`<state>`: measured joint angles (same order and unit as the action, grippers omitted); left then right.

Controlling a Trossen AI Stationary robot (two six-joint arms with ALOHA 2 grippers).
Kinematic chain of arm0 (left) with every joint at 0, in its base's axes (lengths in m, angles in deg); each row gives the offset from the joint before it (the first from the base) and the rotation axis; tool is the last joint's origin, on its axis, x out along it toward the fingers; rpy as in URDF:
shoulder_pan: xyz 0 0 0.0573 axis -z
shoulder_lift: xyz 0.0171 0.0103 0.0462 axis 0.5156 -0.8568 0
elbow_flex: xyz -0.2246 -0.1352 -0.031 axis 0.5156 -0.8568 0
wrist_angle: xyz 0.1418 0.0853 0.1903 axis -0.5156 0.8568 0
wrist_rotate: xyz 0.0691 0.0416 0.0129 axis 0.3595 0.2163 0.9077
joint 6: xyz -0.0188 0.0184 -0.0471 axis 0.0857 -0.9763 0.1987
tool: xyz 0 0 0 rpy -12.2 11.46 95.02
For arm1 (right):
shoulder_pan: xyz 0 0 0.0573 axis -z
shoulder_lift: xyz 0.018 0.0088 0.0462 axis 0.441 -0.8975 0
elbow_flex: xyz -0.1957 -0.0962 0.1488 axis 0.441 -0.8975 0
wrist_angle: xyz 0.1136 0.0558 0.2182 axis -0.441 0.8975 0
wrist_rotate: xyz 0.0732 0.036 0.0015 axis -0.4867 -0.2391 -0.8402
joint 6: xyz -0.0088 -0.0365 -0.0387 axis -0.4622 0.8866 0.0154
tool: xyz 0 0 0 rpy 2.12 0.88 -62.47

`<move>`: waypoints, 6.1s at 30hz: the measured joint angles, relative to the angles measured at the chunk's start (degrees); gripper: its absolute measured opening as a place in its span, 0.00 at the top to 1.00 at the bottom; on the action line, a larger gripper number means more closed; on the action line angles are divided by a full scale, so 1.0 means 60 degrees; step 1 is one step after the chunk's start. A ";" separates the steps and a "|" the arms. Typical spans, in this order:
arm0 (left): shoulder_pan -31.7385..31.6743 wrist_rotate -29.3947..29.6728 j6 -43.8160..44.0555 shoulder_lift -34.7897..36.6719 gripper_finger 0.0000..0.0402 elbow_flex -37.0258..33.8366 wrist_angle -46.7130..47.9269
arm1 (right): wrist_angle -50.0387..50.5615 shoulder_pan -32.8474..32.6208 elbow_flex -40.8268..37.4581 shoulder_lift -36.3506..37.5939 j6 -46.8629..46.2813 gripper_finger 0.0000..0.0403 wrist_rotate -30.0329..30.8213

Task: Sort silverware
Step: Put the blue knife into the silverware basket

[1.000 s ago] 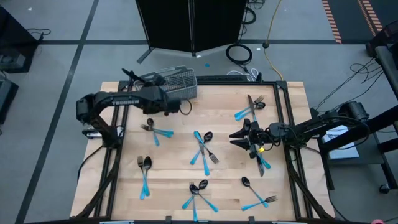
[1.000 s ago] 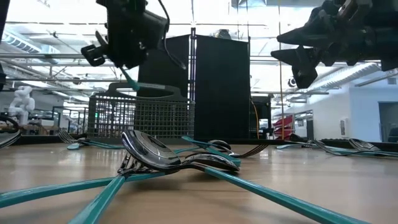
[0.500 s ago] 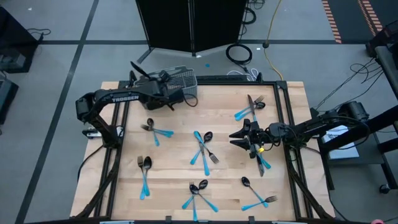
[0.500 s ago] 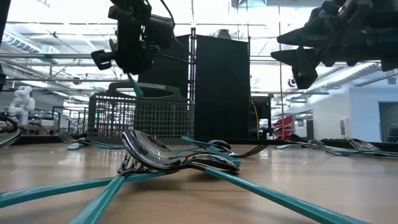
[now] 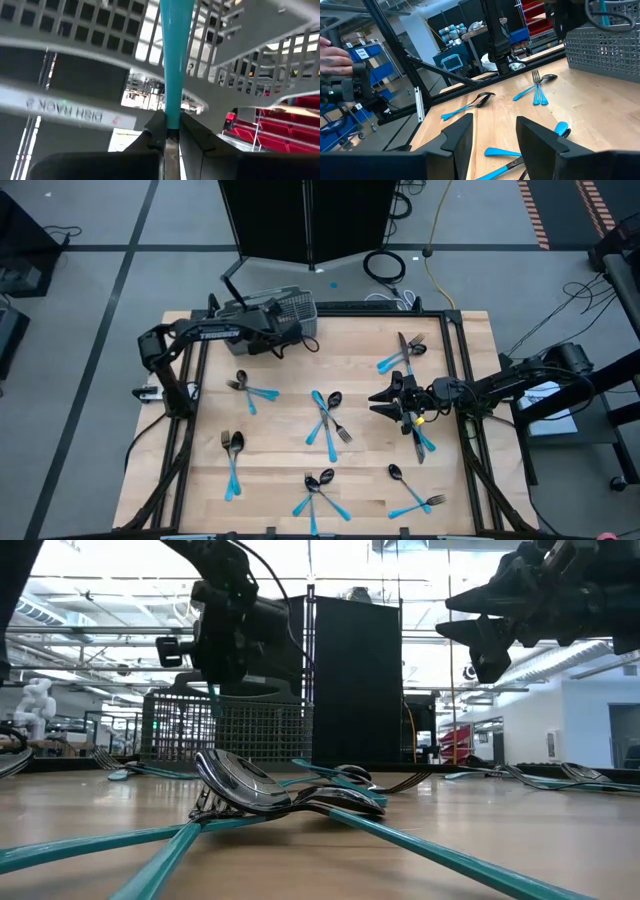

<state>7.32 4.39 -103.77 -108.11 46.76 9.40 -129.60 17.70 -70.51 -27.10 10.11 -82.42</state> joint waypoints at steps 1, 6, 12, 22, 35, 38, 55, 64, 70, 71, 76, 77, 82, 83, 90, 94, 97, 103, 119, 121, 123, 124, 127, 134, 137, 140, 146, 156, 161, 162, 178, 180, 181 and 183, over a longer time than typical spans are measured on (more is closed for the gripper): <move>0.0002 -0.0007 0.0020 -0.0075 0.93 0.0000 -0.0002 | 0.0000 0.0003 0.0000 0.0000 0.0003 0.64 0.0000; 0.0017 -0.0282 0.1169 -0.0339 0.93 0.0000 -0.0007 | 0.0087 0.0004 0.0000 0.0000 0.0003 0.64 0.0000; 0.0072 -0.0706 0.1744 -0.0403 0.93 0.0000 0.0044 | 0.0228 0.0000 0.0000 0.0000 -0.0037 0.64 -0.0001; 0.0145 -0.1168 0.1755 -0.0403 0.75 0.0000 0.0047 | 0.0226 0.0000 0.0000 0.0000 -0.0078 0.64 0.0000; 0.0716 -0.0995 0.2534 -0.0088 0.58 0.0235 0.0155 | 0.0207 0.0000 0.0000 0.0000 -0.0085 0.64 0.0000; 0.0985 -0.1433 0.2778 0.0207 0.58 0.0418 0.0145 | 0.0187 0.0000 0.0000 0.0000 -0.0224 0.64 -0.0003; 0.1916 -1.0650 0.9460 0.3550 0.58 0.0648 -0.3469 | 0.0127 -0.0044 -0.0003 0.0000 -0.0544 0.64 -0.0004; 0.3915 -1.1009 1.0499 0.5161 0.60 -0.0902 -0.7842 | 0.0131 -0.0044 0.0000 0.0000 -0.0755 0.64 -0.0004; 0.5378 -1.0960 1.0771 0.5331 0.60 -0.3134 -1.1511 | 0.0162 -0.0044 -0.0002 0.0000 -0.0760 0.64 0.0000; 0.5592 -1.0826 1.0775 0.5328 0.60 -0.3585 -1.2175 | 0.0209 -0.0044 -0.0002 0.0000 -0.0791 0.64 0.0000; 0.6500 -0.9522 1.0777 0.5324 0.60 -0.5969 -1.6030 | 0.0893 -0.0101 -0.0004 -0.0004 -0.1404 0.64 0.0010; 0.6631 -0.9211 1.0757 0.5324 0.60 -0.6412 -1.6822 | 0.0987 -0.0108 -0.0004 -0.0004 -0.1420 0.64 0.0022; 0.6664 -0.8692 1.0161 0.5219 0.60 -0.8082 -1.9985 | 0.1214 -0.0106 -0.0004 -0.0007 -0.1432 0.64 0.0153; 0.6619 -0.8751 0.9984 0.5160 0.60 -0.8294 -2.0330 | 0.1191 -0.0109 -0.0004 -0.0005 -0.1435 0.64 0.0315; 0.6226 -1.0234 0.9748 0.4230 0.60 -0.8553 -2.1089 | 0.1217 -0.0112 -0.0004 -0.0071 -0.1595 0.64 0.1657; 0.6206 -1.0737 0.9751 0.3639 0.60 -0.8481 -2.1008 | 0.0954 -0.0117 -0.0004 -0.0319 -0.1850 0.64 0.2305; 0.6206 -1.0763 0.9747 0.3204 0.60 -0.8226 -2.0649 | 0.0429 -0.0117 -0.0004 -0.0656 -0.1862 0.64 0.2536; 0.6228 -1.0760 0.9765 0.2279 0.60 -0.6869 -1.8365 | -0.0554 -0.0117 0.0000 -0.1399 -0.1863 0.64 0.2507; 0.6334 -1.0731 0.9303 0.0020 0.60 -0.2899 -1.4006 | -0.0642 -0.0718 0.0000 -0.1951 -0.2097 0.64 0.0943; 0.6282 -1.0734 0.9252 0.0020 0.60 -0.2607 -1.3686 | -0.0663 -0.0822 0.0000 -0.1920 -0.1962 0.64 0.0943; 0.6203 -1.0734 0.9249 0.0027 0.60 -0.2450 -1.3679 | -0.0609 -0.0889 0.0000 -0.1868 -0.1921 0.64 0.0940; 0.6171 -1.0734 0.9248 0.0027 0.60 -0.2395 -1.3722 | -0.0619 -0.0900 0.0000 -0.1862 -0.1928 0.64 0.0940; 0.6059 -1.0731 0.9239 0.0027 0.60 -0.2156 -1.3832 | -0.0542 -0.0918 0.0000 -0.1858 -0.2113 0.64 0.0929; 0.5893 -1.0487 0.8979 0.1228 0.60 -0.2292 -1.3560 | -0.0247 -0.0544 0.0003 -0.0979 -0.2252 0.64 0.0258; 0.5889 -0.9759 0.8978 0.2014 0.60 -0.2811 -1.3514 | 0.1281 -0.0278 0.0279 -0.0167 -0.2247 0.64 0.0222; 0.5893 -0.9112 0.9003 0.2841 0.60 -0.3560 -1.3625 | 0.4610 0.0128 0.1218 0.0665 -0.2245 0.64 0.0236; 0.5836 -0.8849 0.8735 0.4056 0.60 -0.5628 -1.6568 | 1.2867 0.0826 0.4736 0.0631 -0.2962 0.64 0.0901; 0.5640 -0.9351 0.8510 0.4351 0.60 -0.6594 -1.8183 | 1.7976 0.0692 0.6339 -0.1422 -0.6462 0.64 0.0173; 0.5646 -1.0031 0.8508 0.4351 0.60 -0.6594 -1.7998 | 1.8176 0.0451 0.6261 -0.2412 -0.7022 0.64 -0.0626; 0.5642 -1.0031 0.8508 0.4351 0.60 -0.6594 -1.7987 | 1.8234 0.0381 0.6258 -0.2581 -0.7052 0.64 -0.0688; 0.5660 -1.0057 0.8763 0.4351 0.60 -0.6594 -1.7987 | 1.8632 -0.0109 0.6054 -0.3977 -0.7619 0.64 -0.0809; 0.5660 -1.0057 0.8763 0.4351 0.60 -0.6594 -1.7988 | 1.8534 -0.0084 0.5978 -0.3996 -0.7680 0.64 -0.0805; 0.5660 -1.0057 0.8766 0.4351 0.60 -0.6594 -1.7988 | 1.8431 -0.0061 0.5965 -0.4000 -0.7680 0.64 -0.0805; 0.5660 -1.0053 0.8767 0.4351 0.60 -0.6594 -1.7989 | 1.8207 -0.0023 0.5945 -0.4003 -0.7677 0.64 -0.0802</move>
<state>41.28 -55.93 -51.17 -82.01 7.20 -98.54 -20.36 17.56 -34.84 -51.12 -35.95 -87.23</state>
